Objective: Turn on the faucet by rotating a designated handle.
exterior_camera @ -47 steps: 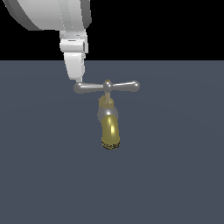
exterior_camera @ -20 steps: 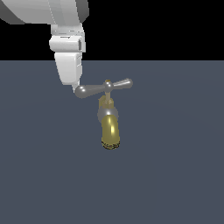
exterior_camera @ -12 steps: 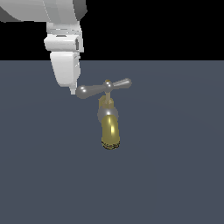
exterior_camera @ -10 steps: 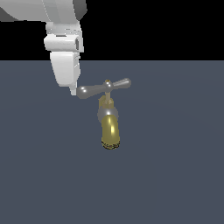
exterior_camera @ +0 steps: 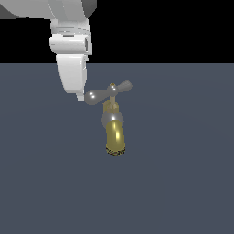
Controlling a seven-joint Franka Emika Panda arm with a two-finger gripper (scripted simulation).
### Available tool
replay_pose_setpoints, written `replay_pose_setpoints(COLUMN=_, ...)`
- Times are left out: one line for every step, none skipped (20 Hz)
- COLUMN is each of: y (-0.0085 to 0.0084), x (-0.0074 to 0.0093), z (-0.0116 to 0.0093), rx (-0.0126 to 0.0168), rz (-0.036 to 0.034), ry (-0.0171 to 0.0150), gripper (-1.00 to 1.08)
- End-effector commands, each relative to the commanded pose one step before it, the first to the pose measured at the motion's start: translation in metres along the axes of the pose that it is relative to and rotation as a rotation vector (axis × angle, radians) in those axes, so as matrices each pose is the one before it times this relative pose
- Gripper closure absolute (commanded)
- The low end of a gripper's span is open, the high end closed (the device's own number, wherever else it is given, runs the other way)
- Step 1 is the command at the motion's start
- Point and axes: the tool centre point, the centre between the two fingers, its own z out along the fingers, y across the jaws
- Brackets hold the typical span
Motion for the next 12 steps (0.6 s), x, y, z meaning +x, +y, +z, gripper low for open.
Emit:
replay_pose_setpoints(y=0.00805, x=0.01660, z=-0.00021, rx=-0.00339, rz=0.02157, ry=0.00218, gripper=1.08)
replay_pose_setpoints(y=0.00252, x=0.00185, z=-0.00007, rx=0.00000, rz=0.00000, ry=0.00000, gripper=1.08)
replay_pose_setpoints(y=0.00240, x=0.00205, z=0.00021, rx=-0.00057, rz=0.00034, ry=-0.00020, gripper=1.08)
replay_pose_setpoints(y=0.00250, x=0.00184, z=-0.00007, rx=0.00000, rz=0.00000, ry=0.00000, gripper=1.08)
replay_pose_setpoints(y=0.00249, x=0.00183, z=-0.00007, rx=0.00000, rz=0.00000, ry=0.00000, gripper=1.08)
replay_pose_setpoints(y=0.00248, x=0.00182, z=-0.00007, rx=0.00000, rz=0.00000, ry=0.00000, gripper=1.08)
replay_pose_setpoints(y=0.00236, x=0.00203, z=0.00020, rx=-0.00056, rz=0.00037, ry=-0.00017, gripper=1.08)
replay_pose_setpoints(y=0.00246, x=0.00182, z=-0.00007, rx=0.00000, rz=0.00000, ry=0.00000, gripper=1.08)
replay_pose_setpoints(y=0.00245, x=0.00181, z=-0.00007, rx=0.00000, rz=0.00000, ry=0.00000, gripper=1.08)
replay_pose_setpoints(y=0.00244, x=0.00181, z=-0.00007, rx=0.00000, rz=0.00000, ry=0.00000, gripper=1.08)
replay_pose_setpoints(y=0.00233, x=0.00202, z=0.00019, rx=-0.00055, rz=0.00041, ry=-0.00011, gripper=1.08)
replay_pose_setpoints(y=0.00243, x=0.00180, z=-0.00008, rx=0.00000, rz=0.00000, ry=0.00000, gripper=1.08)
